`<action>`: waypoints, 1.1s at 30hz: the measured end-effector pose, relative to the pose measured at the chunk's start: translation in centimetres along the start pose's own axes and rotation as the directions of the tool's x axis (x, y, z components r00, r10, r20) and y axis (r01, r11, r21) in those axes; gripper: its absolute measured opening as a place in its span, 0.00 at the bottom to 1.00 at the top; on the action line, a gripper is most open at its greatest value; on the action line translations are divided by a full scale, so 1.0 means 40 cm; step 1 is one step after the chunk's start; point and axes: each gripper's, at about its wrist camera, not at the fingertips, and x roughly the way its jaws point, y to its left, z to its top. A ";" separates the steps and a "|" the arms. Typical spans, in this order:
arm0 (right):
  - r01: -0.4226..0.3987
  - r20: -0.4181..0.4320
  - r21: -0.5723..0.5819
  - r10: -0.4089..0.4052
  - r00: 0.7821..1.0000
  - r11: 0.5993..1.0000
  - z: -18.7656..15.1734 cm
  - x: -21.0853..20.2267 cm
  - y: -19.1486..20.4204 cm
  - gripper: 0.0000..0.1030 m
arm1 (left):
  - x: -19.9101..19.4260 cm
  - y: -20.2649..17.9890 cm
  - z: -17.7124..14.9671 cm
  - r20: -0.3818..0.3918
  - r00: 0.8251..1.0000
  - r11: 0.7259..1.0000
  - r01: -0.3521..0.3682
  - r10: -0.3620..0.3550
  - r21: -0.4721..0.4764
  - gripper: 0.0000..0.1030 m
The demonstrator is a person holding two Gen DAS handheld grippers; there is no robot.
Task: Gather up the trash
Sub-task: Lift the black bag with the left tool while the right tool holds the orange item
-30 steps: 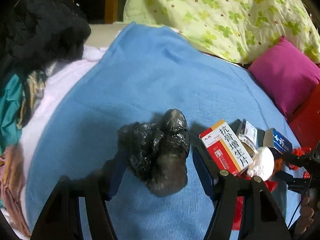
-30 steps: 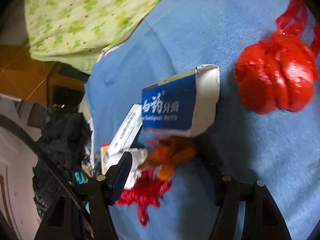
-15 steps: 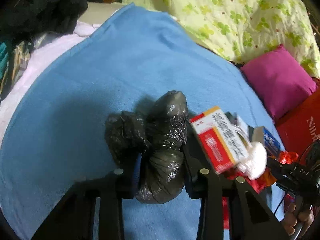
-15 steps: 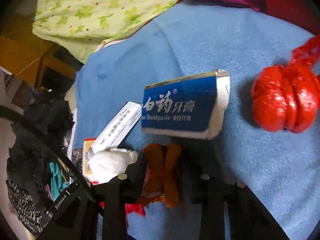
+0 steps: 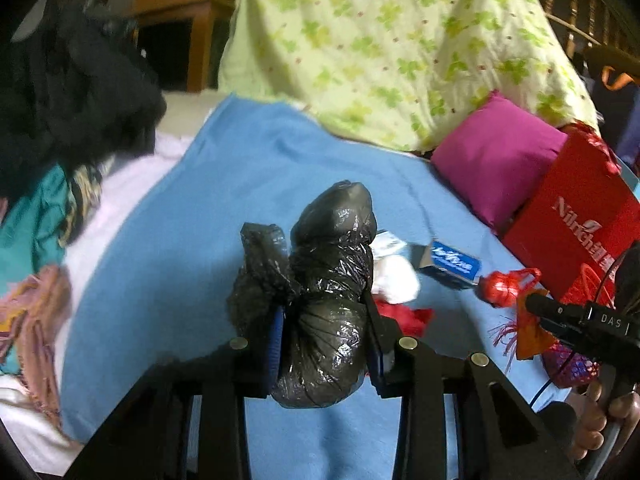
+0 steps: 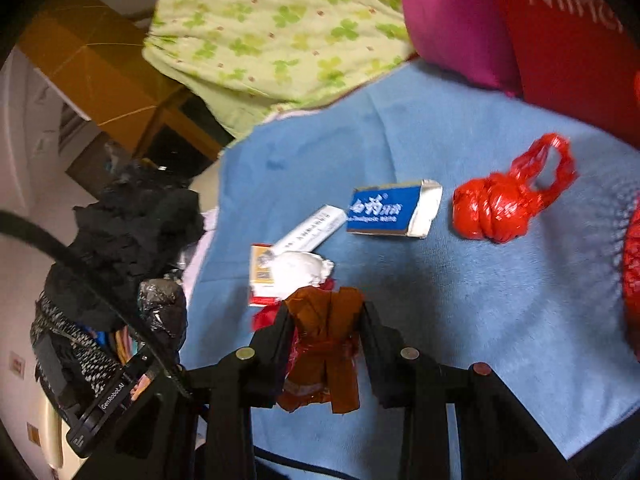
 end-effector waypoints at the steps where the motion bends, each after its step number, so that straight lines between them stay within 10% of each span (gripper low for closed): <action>1: -0.007 0.013 -0.010 0.007 1.000 1.000 -0.003 -0.025 0.008 0.34 | -0.014 -0.012 0.001 0.009 1.000 1.000 0.000 0.000 0.010 0.36; 14: -0.057 0.140 -0.093 0.070 0.988 0.994 -0.035 -0.252 0.038 0.34 | -0.181 -0.276 -0.012 0.152 0.987 0.964 -0.096 0.060 0.247 0.36; 33: -0.074 0.256 -0.058 0.087 0.963 0.996 -0.026 -0.396 -0.033 0.34 | -0.180 -0.447 -0.052 0.135 0.990 0.937 -0.085 0.040 0.339 0.36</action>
